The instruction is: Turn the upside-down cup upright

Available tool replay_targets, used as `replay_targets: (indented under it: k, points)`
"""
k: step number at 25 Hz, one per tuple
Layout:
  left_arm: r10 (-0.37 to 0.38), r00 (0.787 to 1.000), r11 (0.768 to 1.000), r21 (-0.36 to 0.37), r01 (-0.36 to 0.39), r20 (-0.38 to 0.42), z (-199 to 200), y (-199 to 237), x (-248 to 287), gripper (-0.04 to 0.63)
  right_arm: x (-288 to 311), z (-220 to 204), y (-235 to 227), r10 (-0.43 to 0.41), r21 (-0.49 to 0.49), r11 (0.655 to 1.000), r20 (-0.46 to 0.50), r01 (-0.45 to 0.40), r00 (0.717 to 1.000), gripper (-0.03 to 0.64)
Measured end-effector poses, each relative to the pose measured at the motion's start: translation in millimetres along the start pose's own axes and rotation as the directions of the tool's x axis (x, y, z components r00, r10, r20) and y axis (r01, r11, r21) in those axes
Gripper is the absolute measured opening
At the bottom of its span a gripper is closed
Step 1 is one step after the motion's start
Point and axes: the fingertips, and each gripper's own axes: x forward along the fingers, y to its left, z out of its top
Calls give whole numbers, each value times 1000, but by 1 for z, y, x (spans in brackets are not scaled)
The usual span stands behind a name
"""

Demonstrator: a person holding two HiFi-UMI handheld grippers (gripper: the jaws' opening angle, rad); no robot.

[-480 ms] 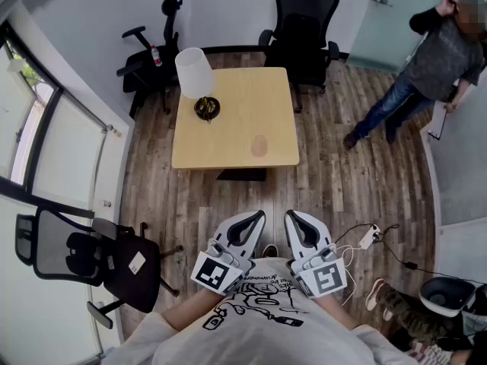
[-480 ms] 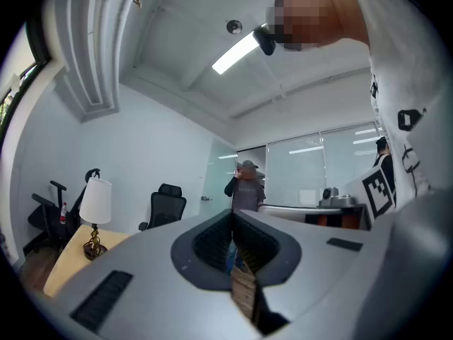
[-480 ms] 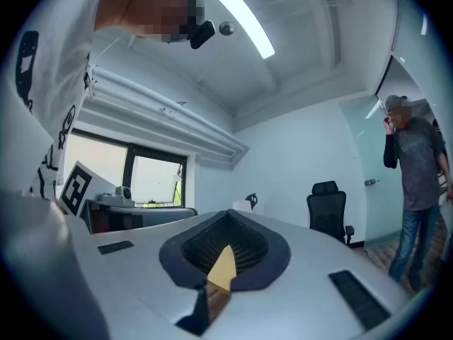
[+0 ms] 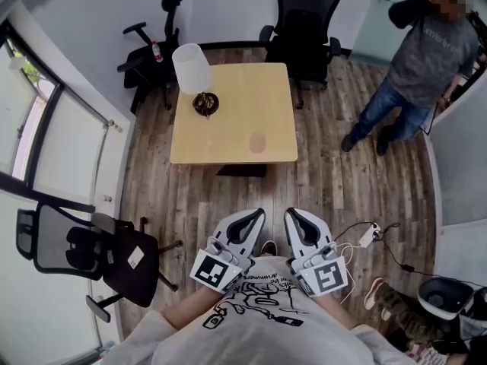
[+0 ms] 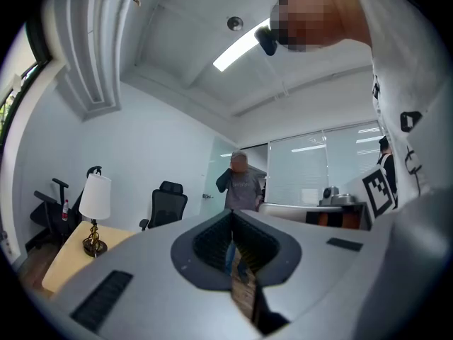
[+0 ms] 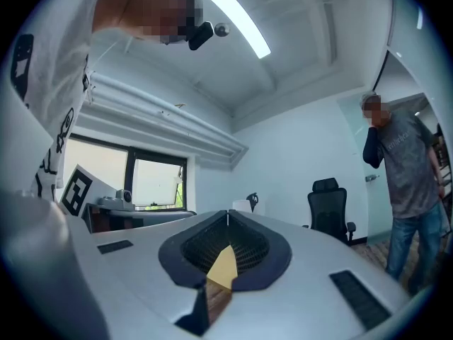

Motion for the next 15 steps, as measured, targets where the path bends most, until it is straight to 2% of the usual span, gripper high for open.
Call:
replay_targets:
  k: [15]
  points:
    - [88, 996, 996, 1, -88, -7, -6, 7, 15, 11, -2, -7, -19, 55, 19, 998, -15, -55, 998, 26]
